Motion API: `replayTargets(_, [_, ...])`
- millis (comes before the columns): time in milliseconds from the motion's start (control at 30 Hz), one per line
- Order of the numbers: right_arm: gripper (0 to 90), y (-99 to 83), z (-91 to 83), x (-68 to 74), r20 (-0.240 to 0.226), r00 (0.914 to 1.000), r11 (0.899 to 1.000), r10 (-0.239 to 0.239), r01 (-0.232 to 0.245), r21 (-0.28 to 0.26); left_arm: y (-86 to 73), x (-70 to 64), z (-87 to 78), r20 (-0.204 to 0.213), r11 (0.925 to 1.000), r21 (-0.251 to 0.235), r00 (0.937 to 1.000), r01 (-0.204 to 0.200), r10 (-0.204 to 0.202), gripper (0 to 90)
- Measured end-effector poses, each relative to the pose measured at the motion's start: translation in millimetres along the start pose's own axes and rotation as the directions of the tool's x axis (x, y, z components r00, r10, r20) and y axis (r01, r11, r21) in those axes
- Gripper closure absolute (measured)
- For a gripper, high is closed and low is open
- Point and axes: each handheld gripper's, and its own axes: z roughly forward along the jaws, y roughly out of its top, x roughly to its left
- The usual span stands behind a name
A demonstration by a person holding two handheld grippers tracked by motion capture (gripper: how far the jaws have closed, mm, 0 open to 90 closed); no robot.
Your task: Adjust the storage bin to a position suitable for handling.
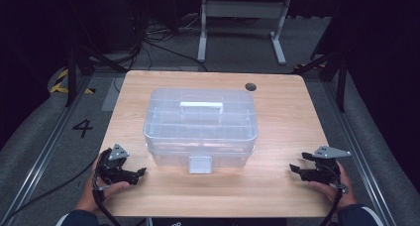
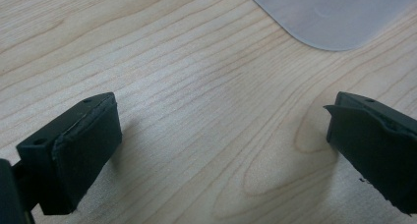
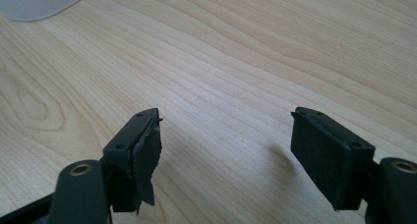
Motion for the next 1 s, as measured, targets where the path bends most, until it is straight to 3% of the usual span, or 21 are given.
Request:
replayTargets(267, [27.9,2.6,-2.2,3.8,0.026,0.9996,1.0,-0.012,0.012,-0.024,0.0,0.0,0.1,0.0,1.0,-0.002,1.0,0.0,0.0,0.4])
replayTargets(1000, [32.2,19.0,-16.2,13.6,0.024,0.9983,0.995,-0.054,0.056,-0.086,0.0,-0.1,0.1,-0.001,1.0,-0.001,1.0,0.002,-0.002,0.4])
